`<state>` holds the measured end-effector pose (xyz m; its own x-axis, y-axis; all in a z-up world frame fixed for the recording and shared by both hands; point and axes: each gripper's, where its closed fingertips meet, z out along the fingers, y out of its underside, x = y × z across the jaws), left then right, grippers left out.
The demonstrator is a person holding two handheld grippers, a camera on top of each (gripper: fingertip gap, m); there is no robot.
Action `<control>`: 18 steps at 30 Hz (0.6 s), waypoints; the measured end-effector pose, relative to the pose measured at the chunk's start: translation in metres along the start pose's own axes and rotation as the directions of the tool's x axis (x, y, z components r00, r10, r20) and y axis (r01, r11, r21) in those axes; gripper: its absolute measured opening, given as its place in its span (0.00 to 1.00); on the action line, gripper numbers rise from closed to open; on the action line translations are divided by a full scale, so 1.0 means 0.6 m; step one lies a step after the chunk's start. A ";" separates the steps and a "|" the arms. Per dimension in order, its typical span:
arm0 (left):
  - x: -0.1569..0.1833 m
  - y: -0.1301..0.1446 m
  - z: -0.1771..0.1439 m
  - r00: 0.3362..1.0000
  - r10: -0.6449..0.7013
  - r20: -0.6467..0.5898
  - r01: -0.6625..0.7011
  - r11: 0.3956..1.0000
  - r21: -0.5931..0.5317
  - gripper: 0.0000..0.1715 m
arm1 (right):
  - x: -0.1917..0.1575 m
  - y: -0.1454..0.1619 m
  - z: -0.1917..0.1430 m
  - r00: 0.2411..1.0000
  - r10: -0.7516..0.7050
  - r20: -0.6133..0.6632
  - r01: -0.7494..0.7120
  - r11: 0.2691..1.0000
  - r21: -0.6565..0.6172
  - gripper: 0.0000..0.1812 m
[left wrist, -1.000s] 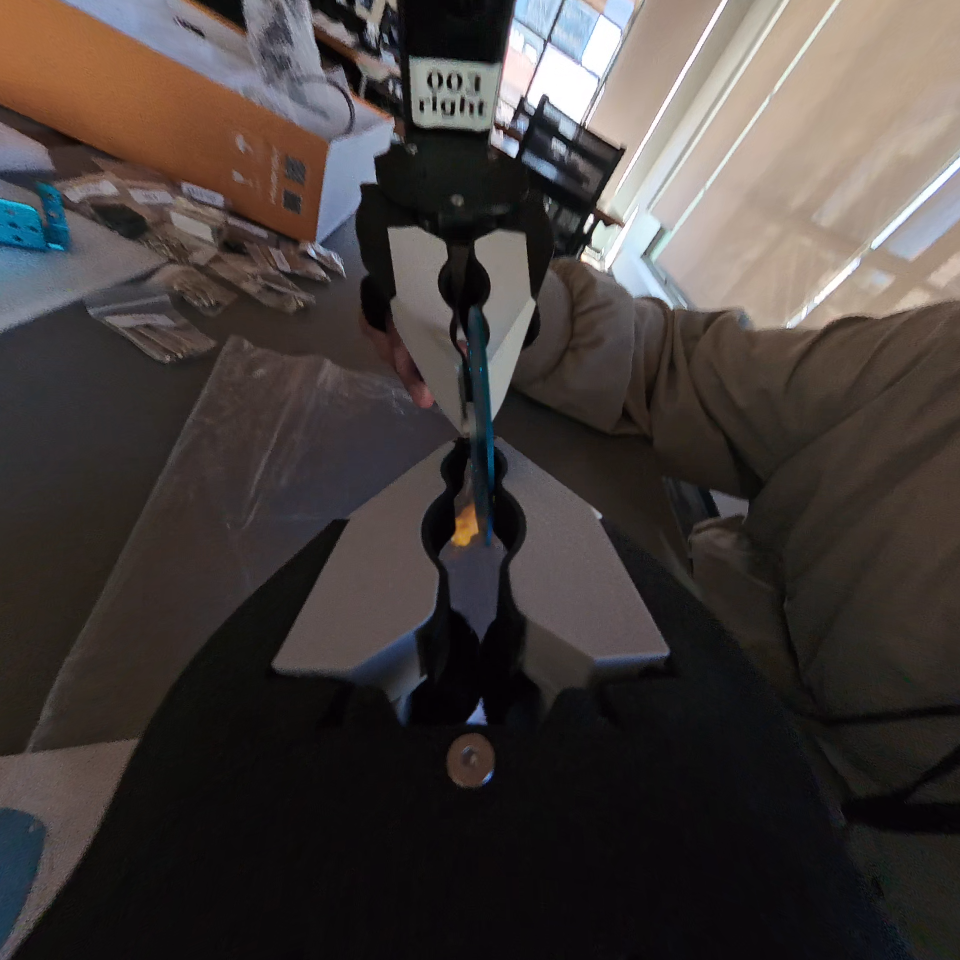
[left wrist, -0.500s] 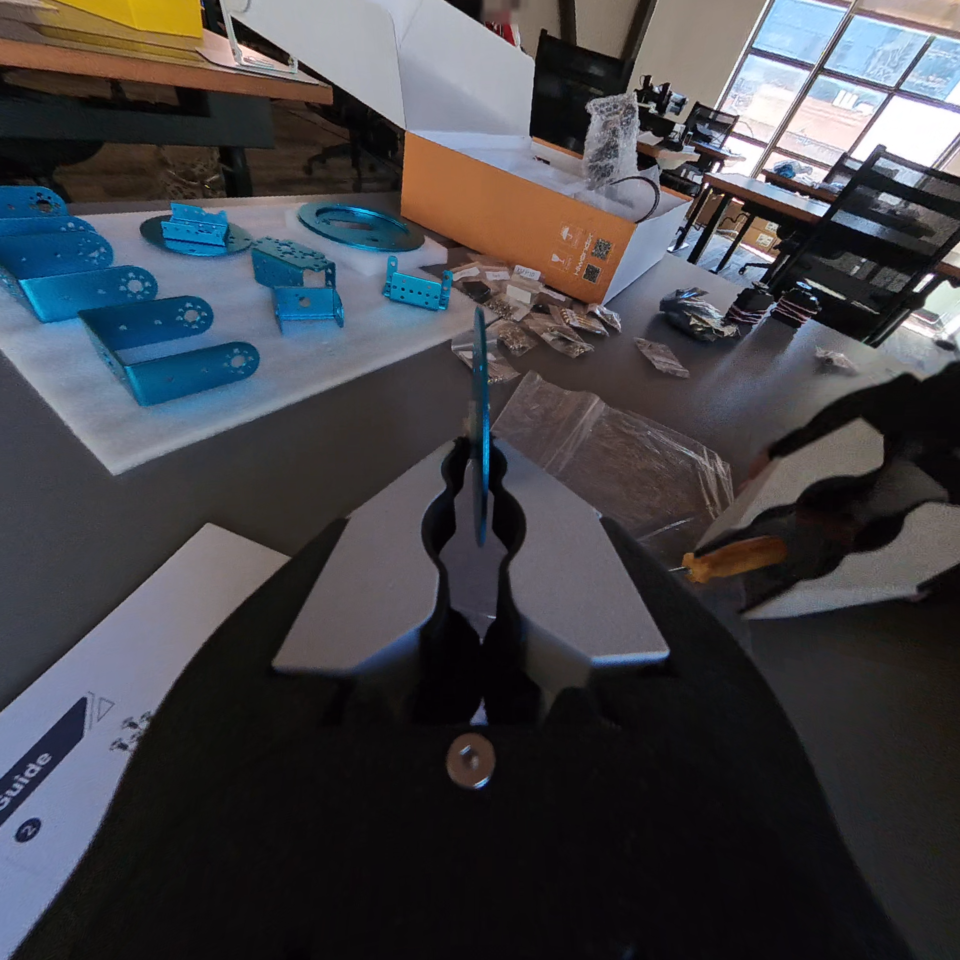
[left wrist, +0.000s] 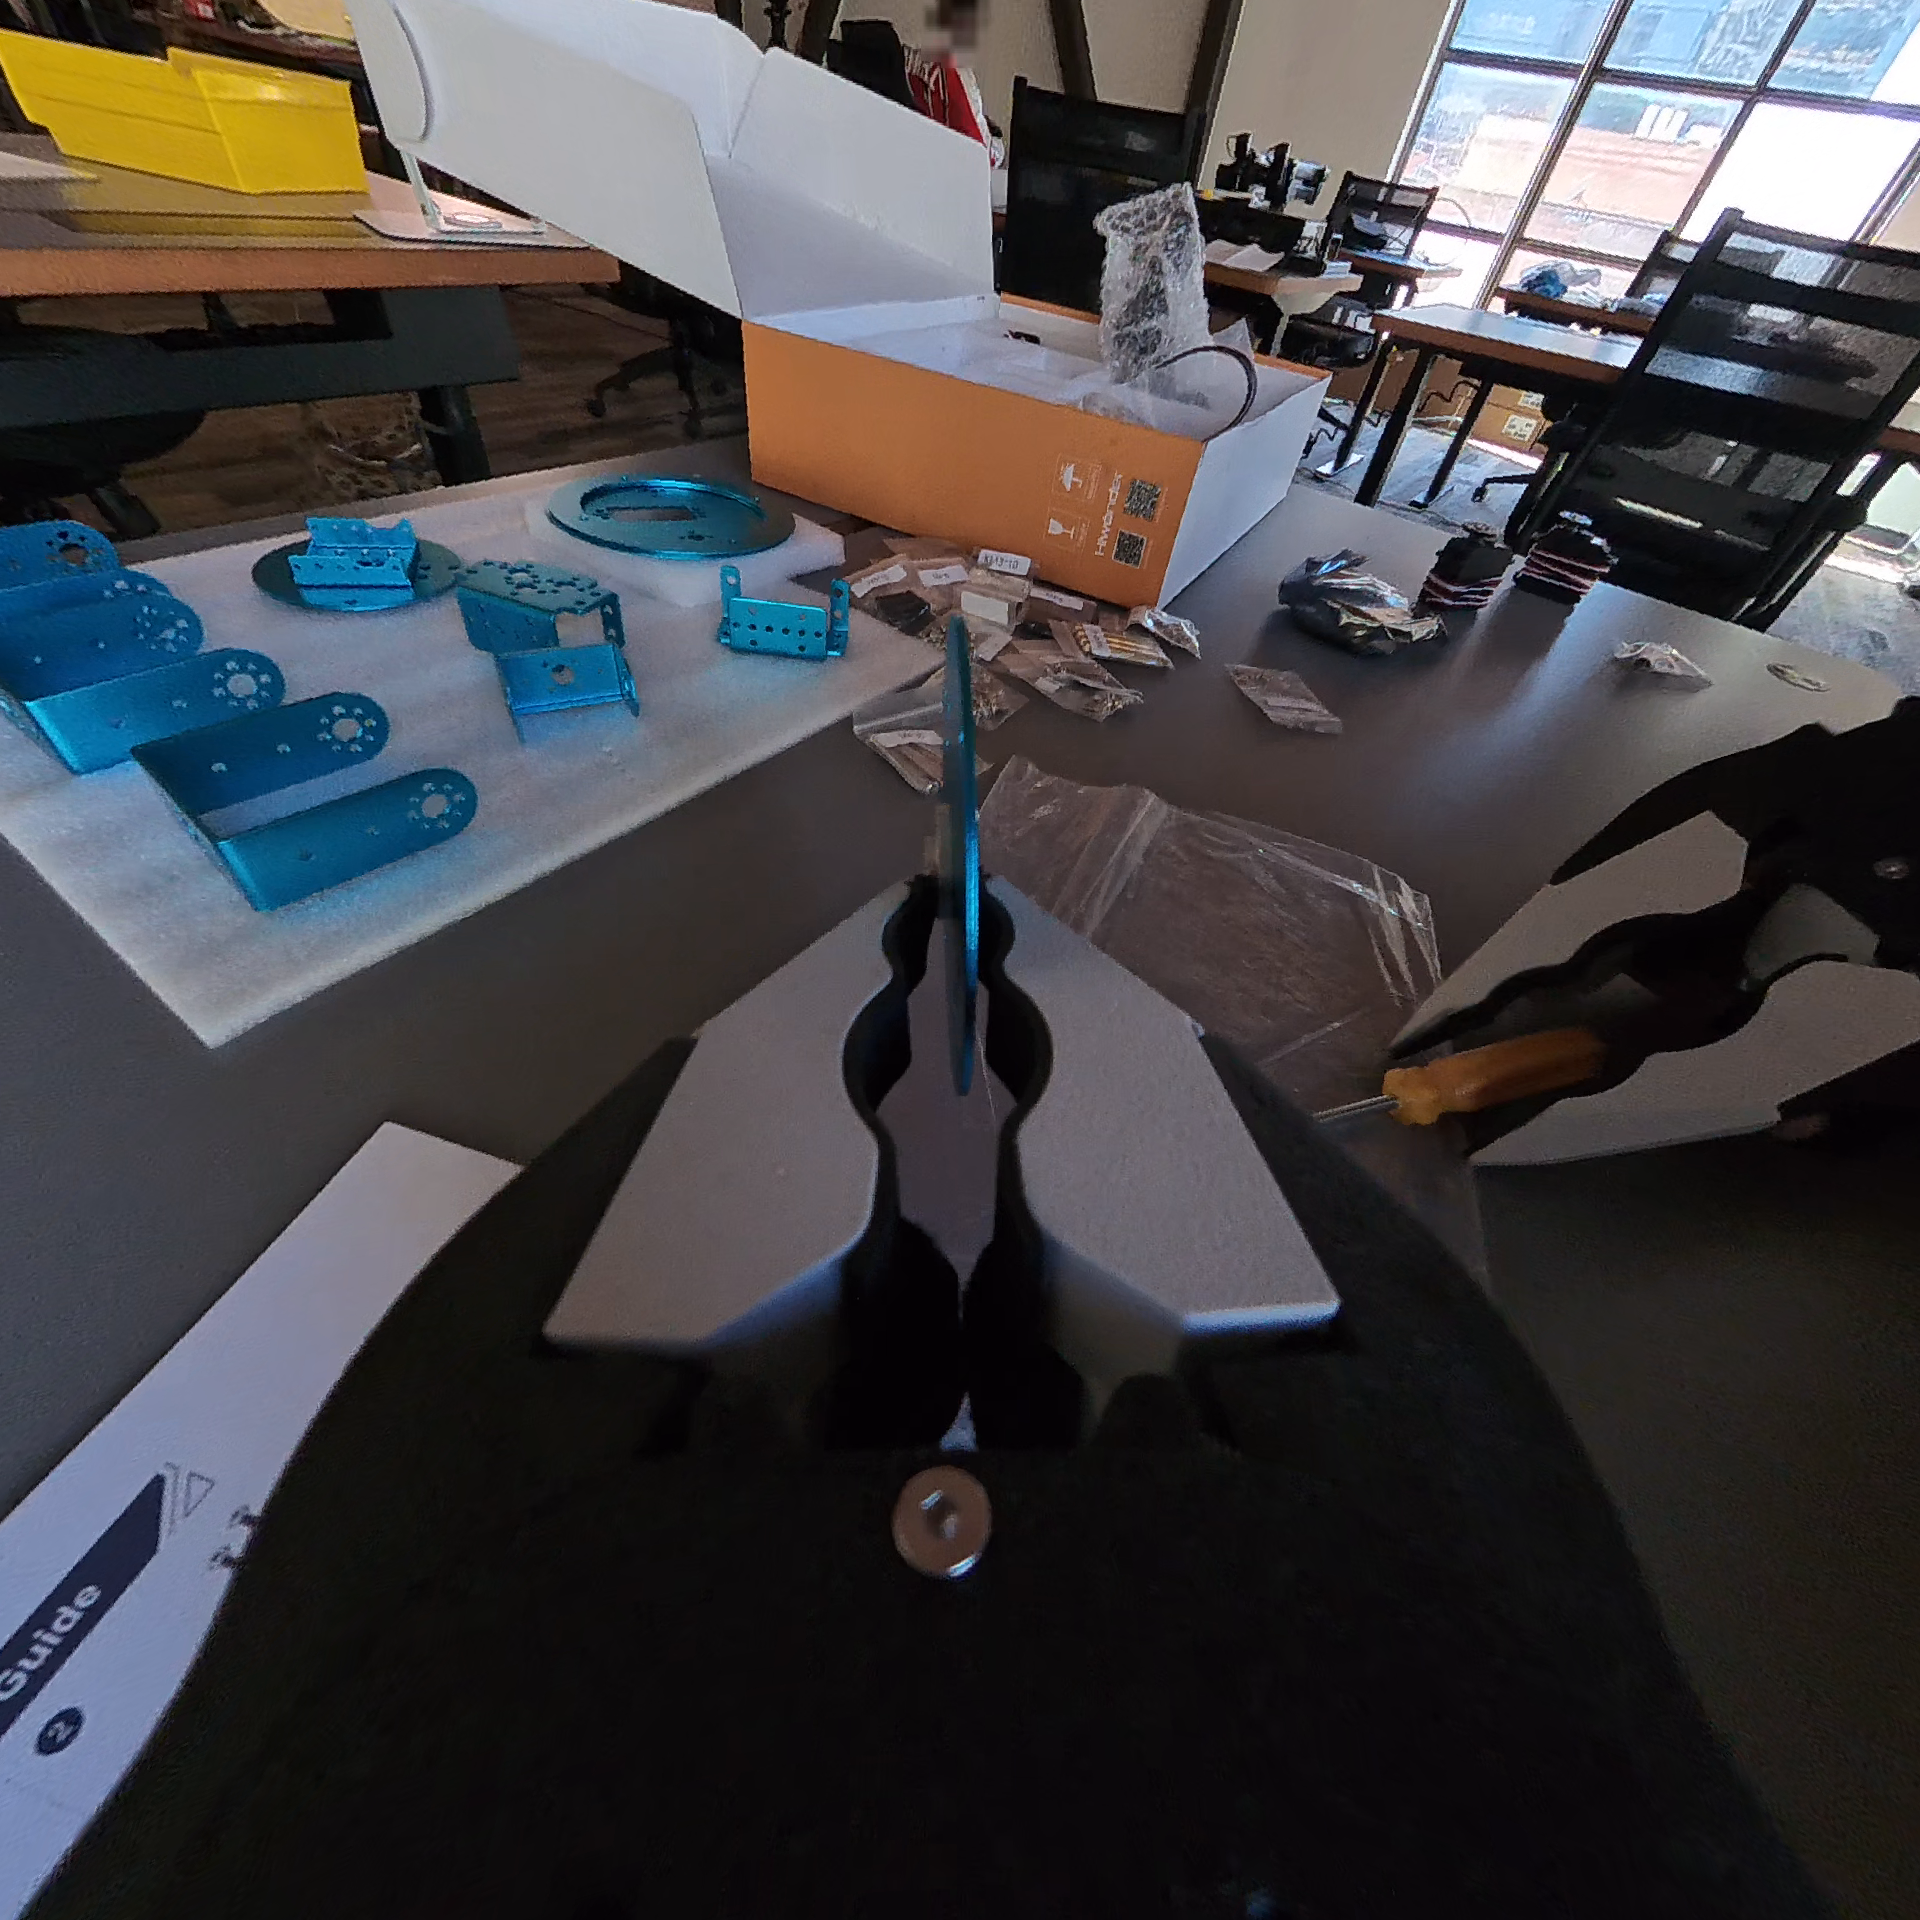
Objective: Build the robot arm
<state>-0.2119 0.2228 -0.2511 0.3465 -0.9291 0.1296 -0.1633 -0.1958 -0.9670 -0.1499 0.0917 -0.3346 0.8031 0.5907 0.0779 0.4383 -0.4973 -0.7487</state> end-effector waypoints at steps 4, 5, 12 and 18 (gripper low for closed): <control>0.005 0.003 0.003 0.999 0.037 -0.003 -0.037 0.999 -0.004 0.04 | 0.001 -0.001 0.004 1.000 0.008 0.016 -0.008 1.000 -0.005 0.10; 0.004 0.003 0.003 0.999 0.049 0.002 -0.049 0.999 -0.005 0.04 | 0.002 -0.001 0.004 1.000 0.013 0.018 -0.013 1.000 -0.006 0.10; 0.001 0.020 0.009 0.981 0.186 0.047 -0.183 0.981 -0.070 0.04 | 0.014 -0.075 -0.024 0.962 0.231 0.147 -0.258 0.943 0.211 0.09; 0.021 0.033 0.017 0.963 0.268 0.029 -0.264 0.959 -0.103 0.04 | 0.006 -0.088 -0.010 0.965 0.221 0.140 -0.251 0.935 0.249 0.10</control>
<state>-0.2011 0.2103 -0.2709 0.3164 -0.9381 -0.1411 -0.3434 0.0253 -0.9388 -0.1677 0.1160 -0.2910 0.8156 0.5489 -0.1828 0.1079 -0.4548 -0.8840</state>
